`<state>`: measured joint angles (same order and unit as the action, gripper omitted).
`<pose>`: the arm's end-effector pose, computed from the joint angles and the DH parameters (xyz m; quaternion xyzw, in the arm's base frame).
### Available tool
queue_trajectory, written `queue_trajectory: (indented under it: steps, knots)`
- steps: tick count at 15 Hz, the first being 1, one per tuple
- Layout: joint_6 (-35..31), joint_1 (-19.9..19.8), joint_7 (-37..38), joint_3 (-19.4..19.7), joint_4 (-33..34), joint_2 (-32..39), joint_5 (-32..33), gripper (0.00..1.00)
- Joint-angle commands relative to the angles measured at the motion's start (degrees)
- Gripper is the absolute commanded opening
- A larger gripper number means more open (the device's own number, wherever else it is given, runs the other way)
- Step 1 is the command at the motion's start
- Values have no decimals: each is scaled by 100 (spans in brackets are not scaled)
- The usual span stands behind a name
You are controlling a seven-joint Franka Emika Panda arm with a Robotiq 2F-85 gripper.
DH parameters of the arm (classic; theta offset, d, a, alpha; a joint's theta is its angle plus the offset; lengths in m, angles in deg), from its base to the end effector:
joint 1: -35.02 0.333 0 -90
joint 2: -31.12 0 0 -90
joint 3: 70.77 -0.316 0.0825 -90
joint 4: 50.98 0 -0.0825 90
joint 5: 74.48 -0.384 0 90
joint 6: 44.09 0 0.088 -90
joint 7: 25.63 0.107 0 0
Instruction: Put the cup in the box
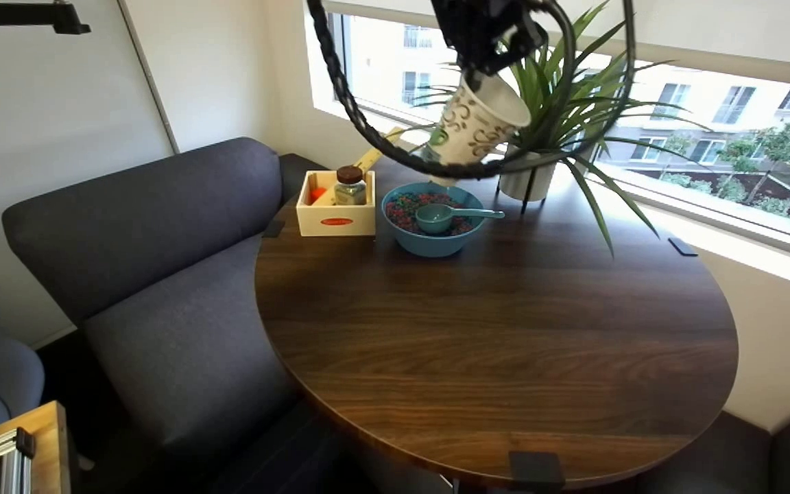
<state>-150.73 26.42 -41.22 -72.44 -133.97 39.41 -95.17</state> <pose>0.6248 -0.0499 0.6330 -0.9739 -0.0453 -0.1640 0.1503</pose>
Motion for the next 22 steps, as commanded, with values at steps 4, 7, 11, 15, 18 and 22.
queue_trajectory:
  steps: [4,7,11,15,18,22]
  knots:
    - [1039,452,-11,22,-19,-455,-433,1]
    - [1063,520,7,38,2,-487,-435,4]
    - [747,499,-352,-76,-291,-640,-581,1]
    - [613,790,-1021,-254,-610,-976,-1349,1]
    - [614,1131,-1594,-436,-815,-1184,-1508,1]
    - [415,1590,-2362,-696,-1109,-1280,-1069,1]
